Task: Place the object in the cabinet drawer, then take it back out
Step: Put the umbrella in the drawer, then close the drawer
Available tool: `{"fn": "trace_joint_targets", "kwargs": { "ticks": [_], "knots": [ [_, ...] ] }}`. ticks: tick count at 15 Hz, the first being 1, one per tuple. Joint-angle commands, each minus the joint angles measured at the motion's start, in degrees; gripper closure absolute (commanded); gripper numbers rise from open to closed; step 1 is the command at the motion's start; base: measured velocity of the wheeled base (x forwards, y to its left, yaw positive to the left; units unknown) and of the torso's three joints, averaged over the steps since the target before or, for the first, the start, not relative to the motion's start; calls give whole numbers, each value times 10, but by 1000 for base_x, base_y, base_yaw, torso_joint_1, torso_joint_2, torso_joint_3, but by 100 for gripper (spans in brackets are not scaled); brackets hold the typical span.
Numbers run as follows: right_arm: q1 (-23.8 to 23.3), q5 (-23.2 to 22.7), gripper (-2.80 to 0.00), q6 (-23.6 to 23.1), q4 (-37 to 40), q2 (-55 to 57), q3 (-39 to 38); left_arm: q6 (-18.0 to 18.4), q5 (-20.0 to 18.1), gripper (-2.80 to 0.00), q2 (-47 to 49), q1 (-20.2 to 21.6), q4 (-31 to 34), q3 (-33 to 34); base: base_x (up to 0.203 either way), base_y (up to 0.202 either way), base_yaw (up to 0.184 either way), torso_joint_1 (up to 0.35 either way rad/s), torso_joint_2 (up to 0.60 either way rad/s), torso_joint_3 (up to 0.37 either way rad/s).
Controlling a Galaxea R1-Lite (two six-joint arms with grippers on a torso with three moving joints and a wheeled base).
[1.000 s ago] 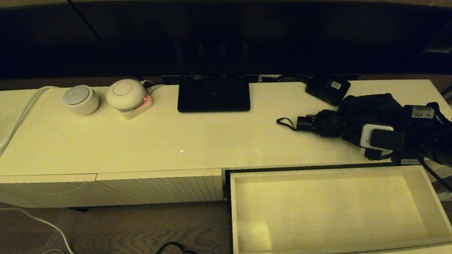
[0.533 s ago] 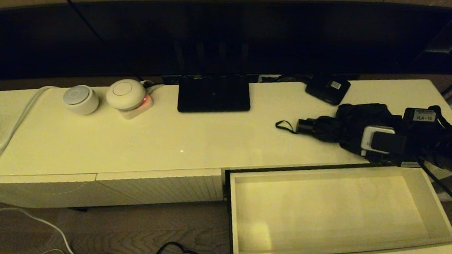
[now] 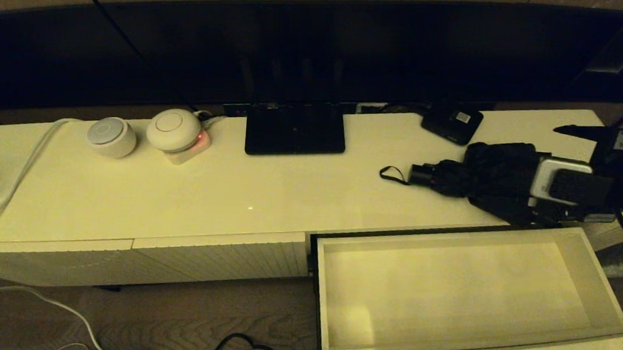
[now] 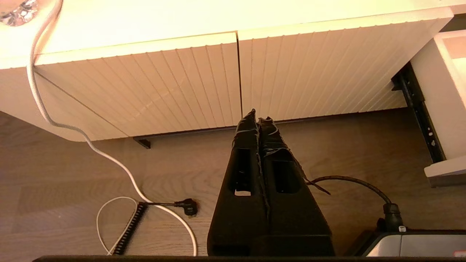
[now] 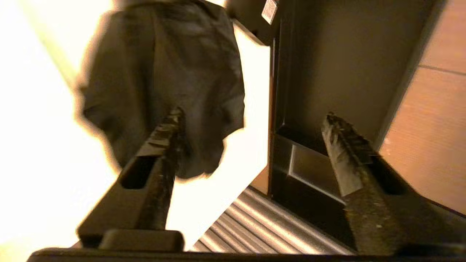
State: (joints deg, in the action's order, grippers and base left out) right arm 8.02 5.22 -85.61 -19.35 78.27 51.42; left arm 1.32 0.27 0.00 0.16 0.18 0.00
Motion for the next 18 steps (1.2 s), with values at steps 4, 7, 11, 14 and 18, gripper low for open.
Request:
{"fn": "trace_joint_targets", "kwargs": {
  "ticks": [4,7,11,14,18],
  "knots": [
    [0,-34,0,1,68,-170,-177,0,0,0,0,0,0,2,0,0,0,0,0,0],
    [-1,-35,0,44,90,-180,-208,0,0,0,0,0,0,2,0,0,0,0,0,0],
    [7,-42,0,42,137,-202,-283,0,0,0,0,0,0,2,0,0,0,0,0,0],
    [9,-60,0,43,150,-244,-363,0,0,0,0,0,0,2,0,0,0,0,0,0],
    [26,-91,0,45,193,-279,-414,0,0,0,0,0,0,2,0,0,0,0,0,0]
  ]
}}
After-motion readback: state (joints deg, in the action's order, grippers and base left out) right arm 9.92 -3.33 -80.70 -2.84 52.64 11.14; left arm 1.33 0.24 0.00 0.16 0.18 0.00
